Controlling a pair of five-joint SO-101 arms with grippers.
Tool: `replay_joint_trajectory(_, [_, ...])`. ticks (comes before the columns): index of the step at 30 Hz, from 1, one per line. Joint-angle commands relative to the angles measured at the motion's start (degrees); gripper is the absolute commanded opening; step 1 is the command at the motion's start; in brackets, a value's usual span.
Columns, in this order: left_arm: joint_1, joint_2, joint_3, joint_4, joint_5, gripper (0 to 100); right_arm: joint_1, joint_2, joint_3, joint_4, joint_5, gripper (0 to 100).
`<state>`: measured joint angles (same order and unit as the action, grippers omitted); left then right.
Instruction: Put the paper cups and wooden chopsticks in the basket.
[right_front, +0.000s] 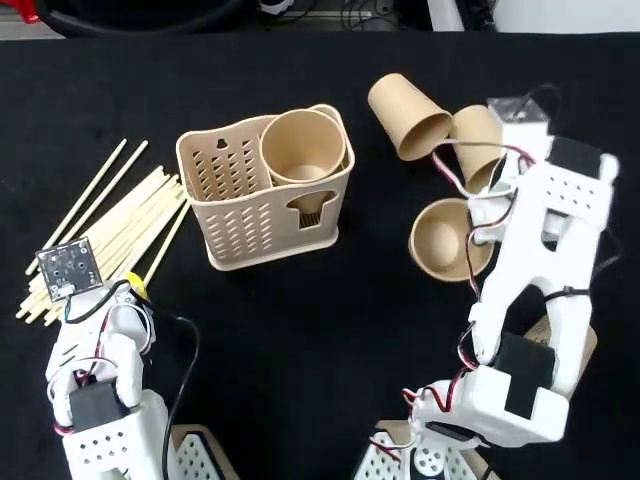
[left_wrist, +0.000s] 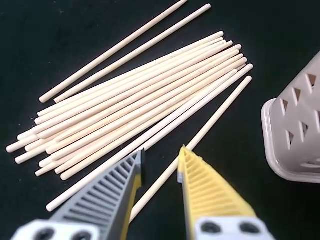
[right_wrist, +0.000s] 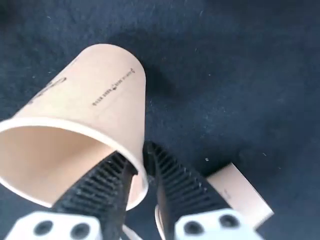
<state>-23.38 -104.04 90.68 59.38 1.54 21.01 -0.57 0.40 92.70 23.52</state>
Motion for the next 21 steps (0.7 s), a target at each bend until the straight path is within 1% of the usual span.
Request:
replay_joint_trajectory(1, [0.5,-0.3,-0.2,-1.1,-0.4,13,-1.8,-0.1,-14.9,8.1,-0.4,1.2])
replay_joint_trajectory(4, [0.5,-0.3,-0.2,-1.1,-0.4,13,-5.4,-1.2,-21.8,8.6,-2.2,1.1])
replay_joint_trajectory(11, [0.5,-0.3,-0.2,-1.1,-0.4,13,-19.3,-8.2,-24.7,8.4,-7.6,1.1])
replay_joint_trajectory(15, [0.5,-0.3,-0.2,-1.1,-0.4,13,-24.0,-14.5,-30.1,8.2,-11.4,1.1])
replay_joint_trajectory(19, [0.5,-0.3,-0.2,-1.1,-0.4,13,-28.3,-18.1,-35.6,8.1,-13.2,1.1])
replay_joint_trajectory(21, [0.5,-0.3,-0.2,-1.1,-0.4,13,-32.2,-18.1,-36.9,8.1,-14.2,1.1])
